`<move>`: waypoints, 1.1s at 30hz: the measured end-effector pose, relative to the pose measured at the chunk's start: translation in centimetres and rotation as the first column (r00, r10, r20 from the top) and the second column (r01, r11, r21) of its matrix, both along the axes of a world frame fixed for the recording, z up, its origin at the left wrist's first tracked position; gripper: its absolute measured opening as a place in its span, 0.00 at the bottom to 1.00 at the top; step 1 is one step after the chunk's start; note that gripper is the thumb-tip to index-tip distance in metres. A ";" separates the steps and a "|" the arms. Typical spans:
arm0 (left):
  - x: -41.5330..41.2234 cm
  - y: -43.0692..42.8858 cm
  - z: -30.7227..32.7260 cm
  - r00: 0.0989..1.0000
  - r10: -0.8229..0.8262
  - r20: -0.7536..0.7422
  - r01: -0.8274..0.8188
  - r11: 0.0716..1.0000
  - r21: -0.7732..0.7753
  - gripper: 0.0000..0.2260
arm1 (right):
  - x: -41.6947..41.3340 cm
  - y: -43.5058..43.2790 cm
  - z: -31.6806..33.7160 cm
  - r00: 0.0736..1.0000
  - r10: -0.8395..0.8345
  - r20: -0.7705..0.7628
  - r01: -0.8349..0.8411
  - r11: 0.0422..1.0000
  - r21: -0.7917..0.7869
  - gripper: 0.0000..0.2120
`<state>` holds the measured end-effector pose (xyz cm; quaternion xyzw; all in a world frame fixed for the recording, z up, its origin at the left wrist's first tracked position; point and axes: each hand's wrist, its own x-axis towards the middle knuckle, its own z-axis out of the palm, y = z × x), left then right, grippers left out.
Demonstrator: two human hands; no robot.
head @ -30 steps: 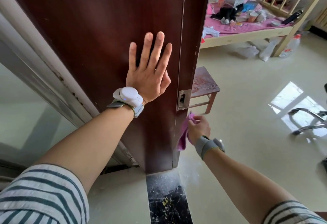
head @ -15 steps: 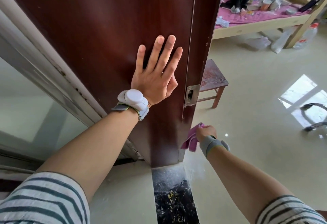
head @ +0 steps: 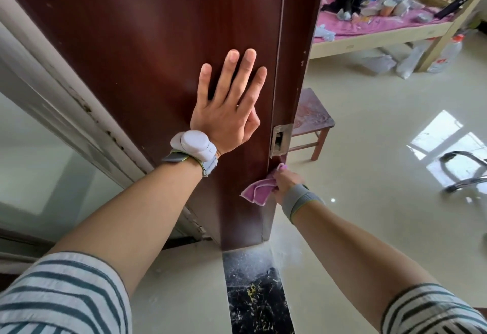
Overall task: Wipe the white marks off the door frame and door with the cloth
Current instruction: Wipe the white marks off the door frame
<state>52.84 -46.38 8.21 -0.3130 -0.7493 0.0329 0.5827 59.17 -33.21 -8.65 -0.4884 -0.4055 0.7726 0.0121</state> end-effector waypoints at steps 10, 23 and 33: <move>1.0 -2.0 1.3 0.996 -0.051 0.067 0.062 0.984 -0.165 0.25 | 5.3 -0.3 7.1 0.969 0.185 -0.165 0.019 0.608 0.794 0.05; -0.9 -4.6 -0.7 0.993 -0.095 -0.073 0.078 0.975 -0.206 0.26 | 5.3 -0.9 -0.3 0.954 0.182 0.240 -0.301 0.630 0.716 0.05; -0.4 -4.3 -2.9 0.993 -0.111 -0.031 0.106 0.986 -0.126 0.26 | 1.8 -6.9 -1.5 0.996 0.001 0.092 -0.057 0.790 0.610 0.07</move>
